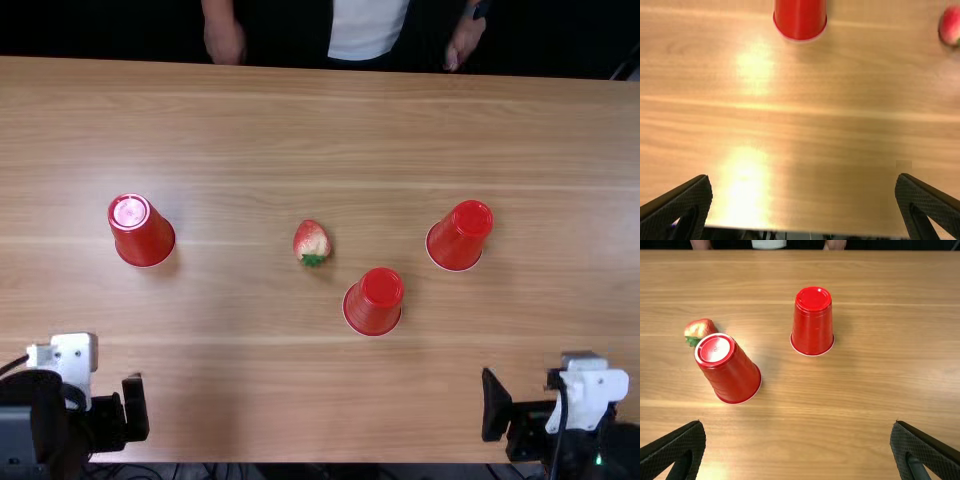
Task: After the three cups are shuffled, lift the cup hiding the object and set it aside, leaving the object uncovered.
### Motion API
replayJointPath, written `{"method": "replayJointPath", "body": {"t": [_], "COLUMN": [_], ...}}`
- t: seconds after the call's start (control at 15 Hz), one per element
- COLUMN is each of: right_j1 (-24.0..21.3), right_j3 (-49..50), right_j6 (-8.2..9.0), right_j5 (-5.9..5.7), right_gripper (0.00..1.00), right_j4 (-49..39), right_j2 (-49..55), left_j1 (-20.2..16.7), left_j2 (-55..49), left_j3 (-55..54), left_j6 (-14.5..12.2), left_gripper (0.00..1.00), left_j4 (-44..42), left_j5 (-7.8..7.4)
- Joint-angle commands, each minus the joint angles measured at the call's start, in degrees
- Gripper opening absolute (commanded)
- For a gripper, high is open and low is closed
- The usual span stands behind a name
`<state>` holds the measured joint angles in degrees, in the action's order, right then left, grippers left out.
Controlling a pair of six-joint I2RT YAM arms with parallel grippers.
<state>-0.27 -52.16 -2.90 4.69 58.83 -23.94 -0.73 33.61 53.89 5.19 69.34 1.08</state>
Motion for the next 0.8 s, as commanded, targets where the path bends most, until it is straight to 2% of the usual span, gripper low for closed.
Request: {"method": "replayJointPath", "body": {"t": [0.0, 0.13, 0.27, 0.4, 0.53, 0.73], "right_j1": [-0.87, -1.22, -1.66, -2.01, -2.98, -3.42], "right_j3": [1.62, 3.82, 7.07, 9.89, 12.52, 13.14], "right_j6": [0.15, 0.15, -0.16, -0.16, -0.69, -0.27], "right_j5": [-0.05, -0.05, -0.05, -0.15, -0.26, -0.47], "right_gripper": [1.0, 1.0, 1.0, 1.0, 1.0, 1.0], "right_j4": [-0.23, 0.3, 0.4, 1.67, 2.2, 2.3], "right_j2": [4.43, 9.71, 15.68, 21.22, 23.94, 23.94], "left_j1": [0.2, 0.56, 1.44, 1.44, 1.44, 1.44], "left_j2": [-5.04, -12.25, -19.1, -25.26, -29.83, -33.61], "left_j3": [-3.44, -8.27, -13.28, -17.85, -21.63, -27.52], "left_j6": [-0.13, -0.13, 0.08, 0.5, 0.61, 0.61], "left_gripper": [1.0, 1.0, 1.0, 1.0, 1.0, 1.0], "left_j4": [-1.1, -2.05, -2.58, -5.64, -8.59, -16.61], "left_j5": [-0.45, -0.87, -3.82, -5.72, -5.93, -5.83]}}
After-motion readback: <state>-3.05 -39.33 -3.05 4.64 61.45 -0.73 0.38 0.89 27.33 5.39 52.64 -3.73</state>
